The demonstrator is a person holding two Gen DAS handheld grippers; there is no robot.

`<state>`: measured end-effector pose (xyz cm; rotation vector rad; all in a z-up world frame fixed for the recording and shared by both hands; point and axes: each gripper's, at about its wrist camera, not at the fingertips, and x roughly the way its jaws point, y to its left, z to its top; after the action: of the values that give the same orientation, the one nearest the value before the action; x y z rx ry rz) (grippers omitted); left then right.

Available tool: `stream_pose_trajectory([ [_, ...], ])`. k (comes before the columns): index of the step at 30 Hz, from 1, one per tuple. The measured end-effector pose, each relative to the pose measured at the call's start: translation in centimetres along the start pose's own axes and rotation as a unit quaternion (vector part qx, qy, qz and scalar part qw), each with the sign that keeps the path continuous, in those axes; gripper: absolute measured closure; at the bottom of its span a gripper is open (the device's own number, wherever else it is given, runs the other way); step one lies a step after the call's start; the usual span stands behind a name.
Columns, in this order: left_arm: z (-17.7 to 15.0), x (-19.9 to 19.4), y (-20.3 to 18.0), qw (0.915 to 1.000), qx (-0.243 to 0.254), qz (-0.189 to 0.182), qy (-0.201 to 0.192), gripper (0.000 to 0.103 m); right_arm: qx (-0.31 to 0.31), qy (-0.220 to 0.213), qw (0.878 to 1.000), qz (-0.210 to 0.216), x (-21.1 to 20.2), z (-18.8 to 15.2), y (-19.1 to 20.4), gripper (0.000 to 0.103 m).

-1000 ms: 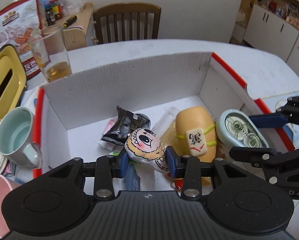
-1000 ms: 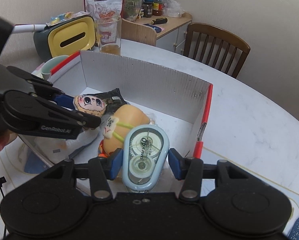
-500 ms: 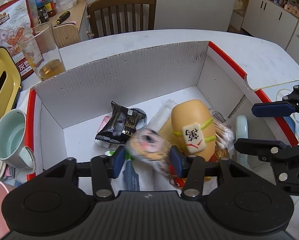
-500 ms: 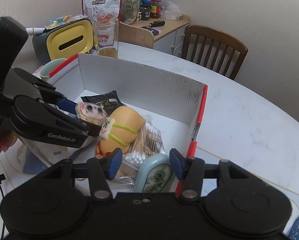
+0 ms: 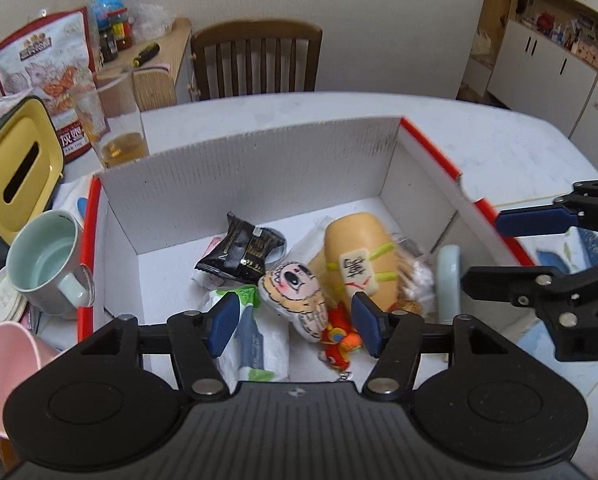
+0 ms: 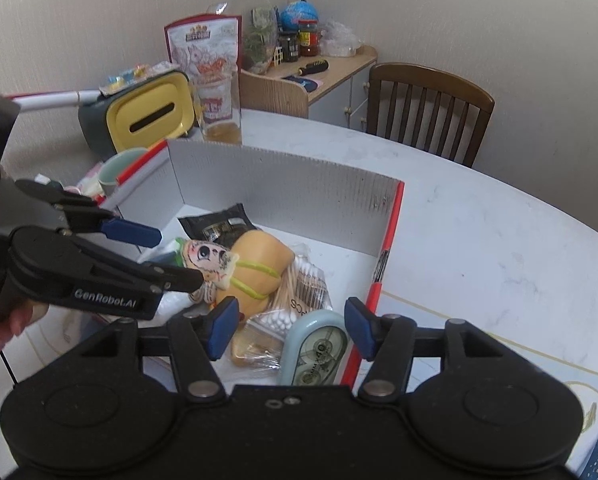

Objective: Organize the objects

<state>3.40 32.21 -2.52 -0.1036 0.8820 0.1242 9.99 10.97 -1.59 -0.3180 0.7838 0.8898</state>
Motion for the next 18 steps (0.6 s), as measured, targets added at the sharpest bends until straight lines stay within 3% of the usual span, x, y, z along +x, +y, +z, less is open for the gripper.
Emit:
stream_pose_trajectory([
  [9,-0.5,-5.0,-1.0,0.9975,-0.032,-0.005,-0.063,0.038,-0.004,-0.035,0.999,0.019,-2.9,0.0,0.6,0.039],
  [18,-1.2,-8.6,-1.0,0.9925,-0.064,0.013,-0.103,0.032,0.005,-0.059,0.997,0.039,-5.3,-0.5,0.9,0.028],
])
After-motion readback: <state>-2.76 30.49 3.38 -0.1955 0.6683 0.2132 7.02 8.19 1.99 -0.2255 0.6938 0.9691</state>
